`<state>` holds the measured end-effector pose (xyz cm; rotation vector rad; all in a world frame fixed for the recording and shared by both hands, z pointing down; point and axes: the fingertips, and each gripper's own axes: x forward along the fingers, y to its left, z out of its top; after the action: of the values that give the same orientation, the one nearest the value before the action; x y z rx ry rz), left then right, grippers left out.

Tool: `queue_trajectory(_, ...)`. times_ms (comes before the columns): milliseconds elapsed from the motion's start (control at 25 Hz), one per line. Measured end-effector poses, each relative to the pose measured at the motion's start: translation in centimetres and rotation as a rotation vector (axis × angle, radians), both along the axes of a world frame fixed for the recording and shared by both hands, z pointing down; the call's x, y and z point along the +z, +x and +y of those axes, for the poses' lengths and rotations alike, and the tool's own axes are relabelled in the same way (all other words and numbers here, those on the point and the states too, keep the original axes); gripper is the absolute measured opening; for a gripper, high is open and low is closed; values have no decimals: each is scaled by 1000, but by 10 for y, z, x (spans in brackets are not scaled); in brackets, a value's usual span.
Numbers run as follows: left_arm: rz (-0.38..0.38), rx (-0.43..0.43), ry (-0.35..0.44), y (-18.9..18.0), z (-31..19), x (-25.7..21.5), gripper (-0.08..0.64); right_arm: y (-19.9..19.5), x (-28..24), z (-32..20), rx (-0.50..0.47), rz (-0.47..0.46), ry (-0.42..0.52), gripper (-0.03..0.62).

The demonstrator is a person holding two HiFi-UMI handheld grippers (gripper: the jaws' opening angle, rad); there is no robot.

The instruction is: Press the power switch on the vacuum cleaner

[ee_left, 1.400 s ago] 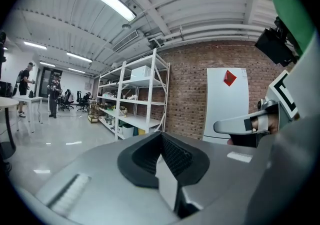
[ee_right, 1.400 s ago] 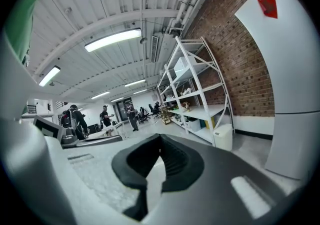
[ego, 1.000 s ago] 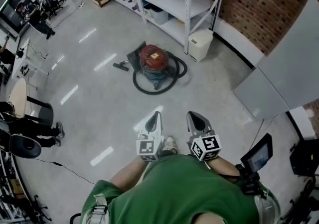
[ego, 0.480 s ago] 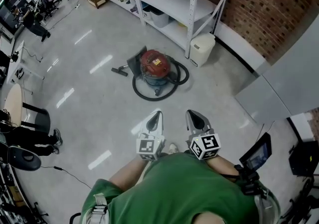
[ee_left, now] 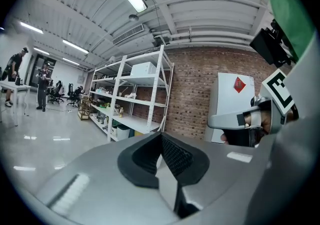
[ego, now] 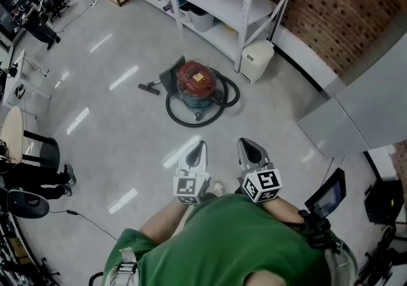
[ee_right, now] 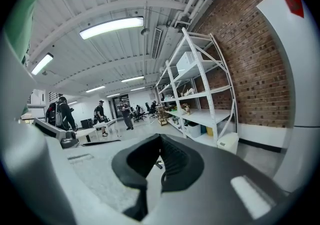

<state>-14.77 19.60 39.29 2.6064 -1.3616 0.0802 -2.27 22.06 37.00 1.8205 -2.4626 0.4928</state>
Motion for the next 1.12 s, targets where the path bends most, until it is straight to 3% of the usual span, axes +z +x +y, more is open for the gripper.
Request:
queue_trajectory(520, -24, -127, -3, 10, -45, 7, 8, 19, 7, -65, -110, -31, 13, 3)
queue_trajectory(1120, -65, -254, -29, 101, -128, 0, 8, 104, 5, -173, -282, -81, 2, 3)
